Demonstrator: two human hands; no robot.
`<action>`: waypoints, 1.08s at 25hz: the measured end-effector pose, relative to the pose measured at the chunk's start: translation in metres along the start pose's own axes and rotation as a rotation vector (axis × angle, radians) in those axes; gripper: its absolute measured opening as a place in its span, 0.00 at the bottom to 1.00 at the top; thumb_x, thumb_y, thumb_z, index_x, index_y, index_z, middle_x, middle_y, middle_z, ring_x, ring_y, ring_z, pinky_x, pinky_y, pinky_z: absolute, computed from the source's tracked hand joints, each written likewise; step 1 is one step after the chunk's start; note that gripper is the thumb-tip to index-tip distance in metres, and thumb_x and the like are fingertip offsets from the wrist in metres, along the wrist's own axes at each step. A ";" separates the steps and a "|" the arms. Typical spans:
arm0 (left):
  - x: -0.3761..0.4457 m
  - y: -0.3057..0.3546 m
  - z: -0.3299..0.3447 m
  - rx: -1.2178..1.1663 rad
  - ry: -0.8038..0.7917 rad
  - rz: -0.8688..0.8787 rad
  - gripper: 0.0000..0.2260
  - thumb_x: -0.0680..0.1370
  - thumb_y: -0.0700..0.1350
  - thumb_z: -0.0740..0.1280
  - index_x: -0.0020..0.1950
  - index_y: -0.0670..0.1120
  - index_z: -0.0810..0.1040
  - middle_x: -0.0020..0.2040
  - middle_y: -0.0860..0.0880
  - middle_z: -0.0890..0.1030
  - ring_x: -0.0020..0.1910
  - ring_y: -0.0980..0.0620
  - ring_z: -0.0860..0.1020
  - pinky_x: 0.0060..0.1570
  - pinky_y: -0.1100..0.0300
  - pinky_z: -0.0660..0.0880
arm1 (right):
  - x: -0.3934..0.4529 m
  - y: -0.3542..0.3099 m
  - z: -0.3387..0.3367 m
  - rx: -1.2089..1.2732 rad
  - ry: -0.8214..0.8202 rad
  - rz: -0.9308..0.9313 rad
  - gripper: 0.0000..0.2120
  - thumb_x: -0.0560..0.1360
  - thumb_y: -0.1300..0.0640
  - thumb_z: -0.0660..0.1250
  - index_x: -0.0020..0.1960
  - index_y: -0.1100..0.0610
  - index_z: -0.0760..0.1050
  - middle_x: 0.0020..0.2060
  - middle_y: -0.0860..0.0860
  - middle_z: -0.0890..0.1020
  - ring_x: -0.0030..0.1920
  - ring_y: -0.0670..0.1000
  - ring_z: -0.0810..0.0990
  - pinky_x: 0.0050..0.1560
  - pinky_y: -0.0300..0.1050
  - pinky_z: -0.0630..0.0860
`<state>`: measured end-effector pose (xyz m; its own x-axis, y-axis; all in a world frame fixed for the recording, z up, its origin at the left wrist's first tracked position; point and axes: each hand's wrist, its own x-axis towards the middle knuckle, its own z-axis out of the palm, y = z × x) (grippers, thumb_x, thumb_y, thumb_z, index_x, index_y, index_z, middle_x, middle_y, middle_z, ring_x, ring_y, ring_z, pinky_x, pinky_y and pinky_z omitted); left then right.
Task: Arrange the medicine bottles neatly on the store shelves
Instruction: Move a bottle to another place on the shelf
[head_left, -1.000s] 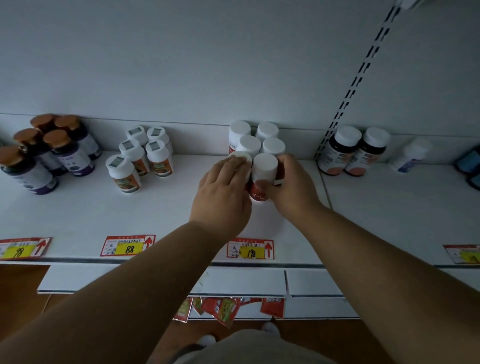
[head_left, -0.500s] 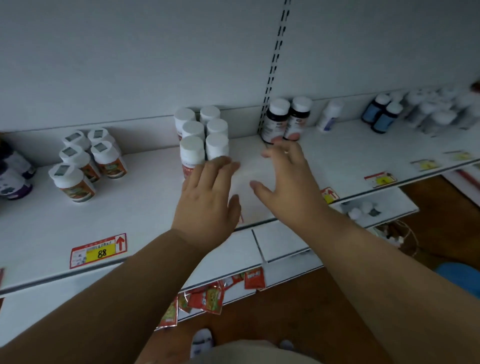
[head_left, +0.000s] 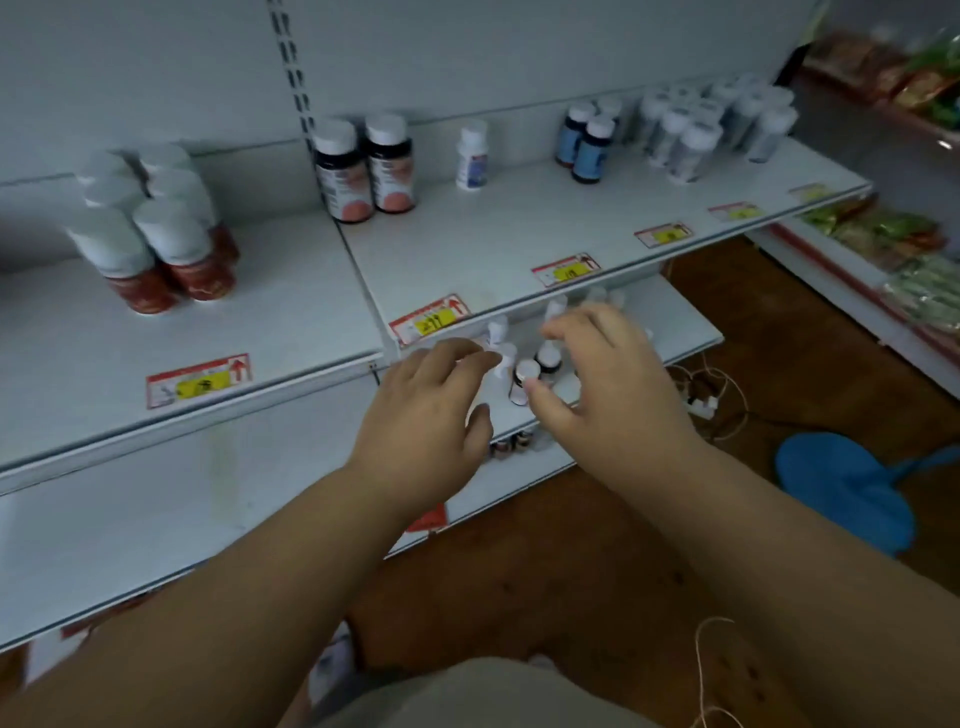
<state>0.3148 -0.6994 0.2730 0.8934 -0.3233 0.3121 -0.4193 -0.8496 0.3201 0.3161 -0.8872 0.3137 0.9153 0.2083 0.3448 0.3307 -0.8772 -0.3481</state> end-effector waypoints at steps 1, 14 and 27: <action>0.004 0.017 0.017 -0.009 -0.037 0.002 0.21 0.76 0.49 0.63 0.69 0.49 0.72 0.65 0.48 0.74 0.61 0.43 0.74 0.60 0.46 0.72 | -0.011 0.024 -0.004 0.007 -0.007 0.027 0.20 0.73 0.51 0.71 0.61 0.56 0.75 0.57 0.54 0.76 0.55 0.54 0.75 0.52 0.53 0.76; 0.076 -0.070 0.319 -0.089 -0.366 -0.223 0.22 0.78 0.48 0.67 0.72 0.52 0.68 0.70 0.50 0.71 0.67 0.49 0.72 0.66 0.51 0.71 | -0.009 0.232 0.281 0.357 -0.058 0.614 0.22 0.74 0.48 0.73 0.63 0.54 0.71 0.58 0.50 0.74 0.57 0.48 0.75 0.54 0.38 0.72; 0.104 -0.147 0.424 -0.193 -0.338 -0.391 0.18 0.82 0.51 0.61 0.71 0.54 0.68 0.69 0.55 0.72 0.61 0.59 0.72 0.49 0.76 0.63 | 0.041 0.283 0.481 0.569 0.336 0.855 0.33 0.64 0.45 0.76 0.63 0.58 0.70 0.53 0.49 0.80 0.51 0.51 0.81 0.52 0.52 0.80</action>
<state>0.5384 -0.7846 -0.1206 0.9773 -0.1420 -0.1573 -0.0397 -0.8518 0.5224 0.5580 -0.9186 -0.1893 0.8122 -0.5832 -0.0132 -0.2500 -0.3276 -0.9111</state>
